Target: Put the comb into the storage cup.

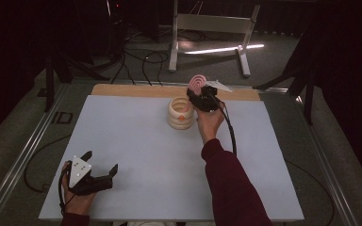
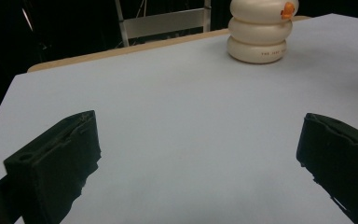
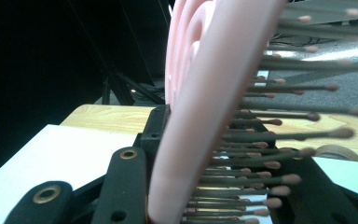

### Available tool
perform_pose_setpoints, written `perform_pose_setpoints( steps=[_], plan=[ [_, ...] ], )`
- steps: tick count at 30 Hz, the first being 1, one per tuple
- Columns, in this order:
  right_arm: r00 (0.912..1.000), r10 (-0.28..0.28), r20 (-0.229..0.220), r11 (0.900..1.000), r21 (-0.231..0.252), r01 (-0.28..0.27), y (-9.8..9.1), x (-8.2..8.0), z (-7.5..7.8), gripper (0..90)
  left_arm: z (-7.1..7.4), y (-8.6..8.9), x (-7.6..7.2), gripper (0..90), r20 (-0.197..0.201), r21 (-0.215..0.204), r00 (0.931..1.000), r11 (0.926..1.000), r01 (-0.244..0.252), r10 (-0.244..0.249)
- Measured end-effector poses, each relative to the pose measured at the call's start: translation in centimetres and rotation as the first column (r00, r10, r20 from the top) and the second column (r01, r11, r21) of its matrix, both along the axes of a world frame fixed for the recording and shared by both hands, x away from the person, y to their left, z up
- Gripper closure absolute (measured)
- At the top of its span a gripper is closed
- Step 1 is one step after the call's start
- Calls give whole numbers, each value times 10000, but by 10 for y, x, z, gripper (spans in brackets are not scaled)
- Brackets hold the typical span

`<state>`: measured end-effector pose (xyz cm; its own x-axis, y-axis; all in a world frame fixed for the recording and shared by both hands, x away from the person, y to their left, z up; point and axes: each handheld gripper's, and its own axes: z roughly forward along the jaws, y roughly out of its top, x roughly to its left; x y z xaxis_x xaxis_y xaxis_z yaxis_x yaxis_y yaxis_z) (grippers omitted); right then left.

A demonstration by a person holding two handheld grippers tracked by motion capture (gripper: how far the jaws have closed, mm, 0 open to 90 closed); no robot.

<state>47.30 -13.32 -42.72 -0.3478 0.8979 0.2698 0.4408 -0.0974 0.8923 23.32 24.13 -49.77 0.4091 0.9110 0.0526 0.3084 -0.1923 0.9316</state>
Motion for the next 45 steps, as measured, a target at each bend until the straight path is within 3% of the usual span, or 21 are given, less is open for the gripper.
perform_pose_setpoints(
  steps=[23, 45],
  plan=[
    [9996, 27, -271, 10000, -37, -28, 5, 1, -14, 619, 0, 0, 0, 3, 3, -16, 10000, 10000, -8, 8],
    [9995, -241, -189, 9997, 77, 242, 6, 4, -16, 618, 0, 1, -1, 3, -5, -29, 10000, 10000, -39, 39]
  ],
)
